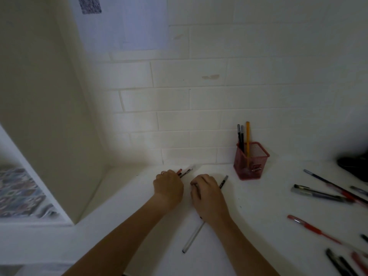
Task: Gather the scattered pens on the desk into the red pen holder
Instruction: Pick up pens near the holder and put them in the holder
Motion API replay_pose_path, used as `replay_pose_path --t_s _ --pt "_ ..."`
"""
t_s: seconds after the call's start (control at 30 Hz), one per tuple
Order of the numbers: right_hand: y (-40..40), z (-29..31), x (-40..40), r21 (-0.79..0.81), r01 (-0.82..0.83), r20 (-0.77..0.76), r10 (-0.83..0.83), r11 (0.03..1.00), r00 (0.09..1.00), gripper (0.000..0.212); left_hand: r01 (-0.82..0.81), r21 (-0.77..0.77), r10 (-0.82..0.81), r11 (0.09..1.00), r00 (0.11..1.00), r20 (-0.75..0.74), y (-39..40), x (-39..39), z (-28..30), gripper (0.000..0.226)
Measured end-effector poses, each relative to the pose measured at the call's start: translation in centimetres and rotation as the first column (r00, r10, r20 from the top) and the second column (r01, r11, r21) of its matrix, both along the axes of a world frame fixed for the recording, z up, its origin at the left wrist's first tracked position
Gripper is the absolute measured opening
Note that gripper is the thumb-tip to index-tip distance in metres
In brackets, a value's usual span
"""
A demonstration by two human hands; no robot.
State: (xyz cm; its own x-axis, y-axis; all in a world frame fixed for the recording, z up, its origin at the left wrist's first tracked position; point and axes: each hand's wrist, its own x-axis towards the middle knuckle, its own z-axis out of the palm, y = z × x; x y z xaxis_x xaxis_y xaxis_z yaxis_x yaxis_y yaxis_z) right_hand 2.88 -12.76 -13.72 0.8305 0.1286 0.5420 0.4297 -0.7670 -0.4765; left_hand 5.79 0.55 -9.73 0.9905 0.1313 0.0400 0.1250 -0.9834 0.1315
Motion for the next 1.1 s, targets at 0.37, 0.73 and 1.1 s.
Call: replay_pose_path --t_s 0.37,0.73,1.1 --pt "-1.7 8.5 -0.3 0.738 0.023 -0.098 0.073 0.674 0.992 0.048 0.609 -0.408 -0.446 0.680 0.785 0.429 -3.3 -1.4 2.3 0.011" --pt "-0.7 13.5 -1.4 0.465 -0.155 0.084 0.131 0.872 0.988 0.034 0.703 -0.637 -0.183 0.317 0.704 0.686 -5.0 -2.2 4.0 0.020" --pt "-0.7 11.6 -1.2 0.453 -0.111 -0.064 0.156 0.884 0.986 0.050 0.682 -0.680 -0.125 0.270 0.725 0.677 -5.0 -2.1 5.6 0.023"
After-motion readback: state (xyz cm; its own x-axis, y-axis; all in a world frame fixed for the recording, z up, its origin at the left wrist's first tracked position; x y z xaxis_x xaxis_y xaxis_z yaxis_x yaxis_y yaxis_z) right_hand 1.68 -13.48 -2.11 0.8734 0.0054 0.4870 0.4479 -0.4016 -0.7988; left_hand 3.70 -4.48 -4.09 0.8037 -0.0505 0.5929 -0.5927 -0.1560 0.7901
